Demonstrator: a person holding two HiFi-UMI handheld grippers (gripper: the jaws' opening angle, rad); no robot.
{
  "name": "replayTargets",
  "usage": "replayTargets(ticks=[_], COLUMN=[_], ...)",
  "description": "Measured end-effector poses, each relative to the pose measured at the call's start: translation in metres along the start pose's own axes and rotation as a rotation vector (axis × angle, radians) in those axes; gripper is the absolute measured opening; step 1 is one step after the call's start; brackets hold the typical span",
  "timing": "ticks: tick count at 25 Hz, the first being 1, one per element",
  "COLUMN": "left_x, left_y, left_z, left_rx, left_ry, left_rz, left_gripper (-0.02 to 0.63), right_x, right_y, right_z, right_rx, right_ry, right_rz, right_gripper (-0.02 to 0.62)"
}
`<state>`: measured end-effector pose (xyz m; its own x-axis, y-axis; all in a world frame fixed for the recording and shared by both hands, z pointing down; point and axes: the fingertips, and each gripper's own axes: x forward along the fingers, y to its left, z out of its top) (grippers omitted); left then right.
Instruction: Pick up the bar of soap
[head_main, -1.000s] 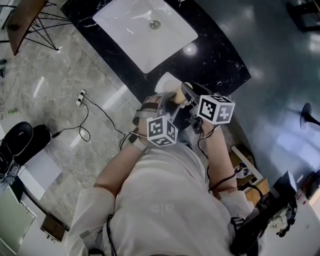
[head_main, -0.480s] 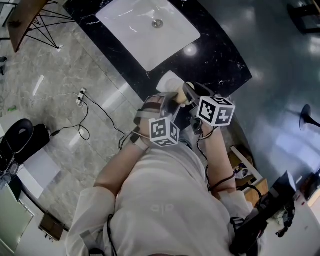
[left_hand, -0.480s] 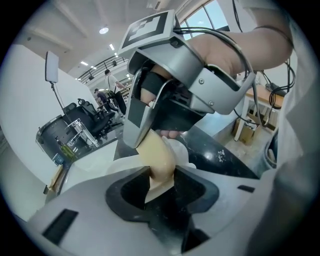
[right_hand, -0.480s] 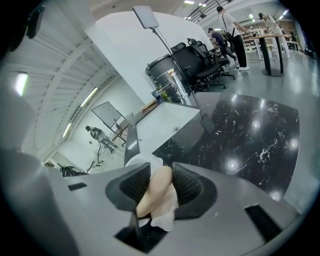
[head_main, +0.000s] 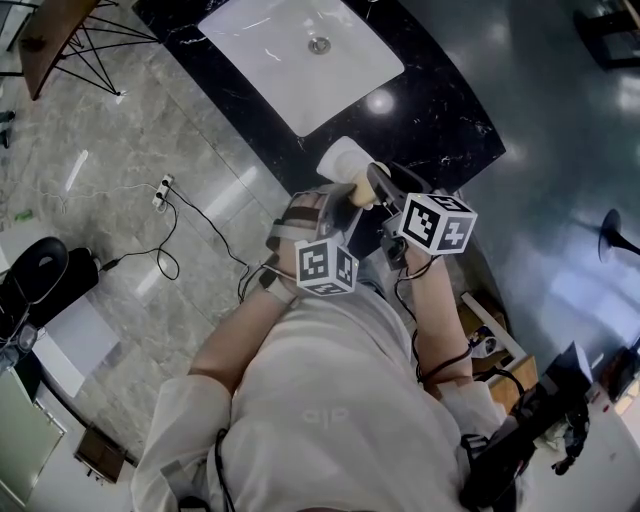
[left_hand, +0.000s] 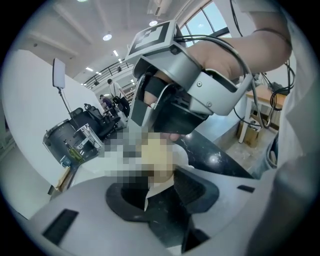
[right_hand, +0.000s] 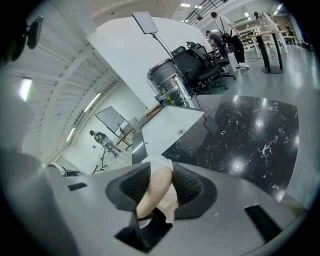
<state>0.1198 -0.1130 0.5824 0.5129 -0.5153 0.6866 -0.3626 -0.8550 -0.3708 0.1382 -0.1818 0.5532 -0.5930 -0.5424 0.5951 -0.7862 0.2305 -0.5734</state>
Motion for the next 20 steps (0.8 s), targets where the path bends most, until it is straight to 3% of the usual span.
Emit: replayTargets(ticks=[11, 20], left_x=[-0.043, -0.113], left_y=[0.028, 0.091], left_z=[-0.013, -0.016], left_rx=[0.037, 0.056], left_ry=[-0.016, 0.018], left_rz=[0.132, 0.355], left_gripper=[0.147, 0.146], right_x=[0.003, 0.007], right_y=[0.055, 0.144], right_z=[0.012, 0.053], right_rx=[-0.023, -0.082], right_ry=[-0.062, -0.163], right_rz=[0.081, 0.263], right_gripper=[0.150, 0.147])
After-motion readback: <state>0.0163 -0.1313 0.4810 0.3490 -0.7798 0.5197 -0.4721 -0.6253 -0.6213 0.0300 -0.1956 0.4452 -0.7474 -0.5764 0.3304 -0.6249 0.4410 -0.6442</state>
